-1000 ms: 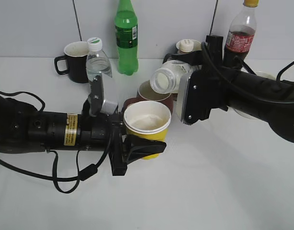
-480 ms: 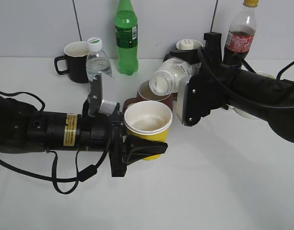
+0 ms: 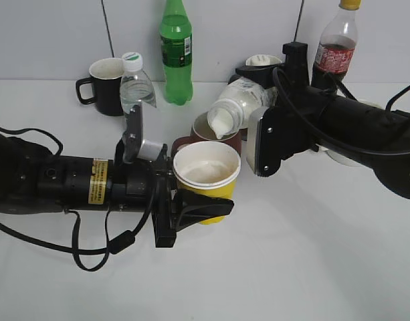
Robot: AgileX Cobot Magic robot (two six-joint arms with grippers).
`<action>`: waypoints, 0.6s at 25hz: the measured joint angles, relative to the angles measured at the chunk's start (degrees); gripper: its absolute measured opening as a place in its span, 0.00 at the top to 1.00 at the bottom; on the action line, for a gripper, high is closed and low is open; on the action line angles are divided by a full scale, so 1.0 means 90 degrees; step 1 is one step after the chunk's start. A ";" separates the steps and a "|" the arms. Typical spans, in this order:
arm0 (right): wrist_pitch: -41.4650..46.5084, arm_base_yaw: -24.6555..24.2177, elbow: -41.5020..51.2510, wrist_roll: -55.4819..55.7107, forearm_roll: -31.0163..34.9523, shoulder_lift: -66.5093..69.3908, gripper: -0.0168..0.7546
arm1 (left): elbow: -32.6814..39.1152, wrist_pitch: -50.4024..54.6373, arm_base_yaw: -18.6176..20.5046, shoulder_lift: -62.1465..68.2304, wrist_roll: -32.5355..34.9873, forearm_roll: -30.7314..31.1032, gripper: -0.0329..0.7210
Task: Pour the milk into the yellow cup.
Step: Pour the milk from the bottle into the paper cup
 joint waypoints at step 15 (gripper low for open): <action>-0.0154 0.0000 0.0000 -0.0217 0.0000 0.0000 0.41 | 0.0000 0.0000 0.0000 0.0000 0.0000 0.0000 0.43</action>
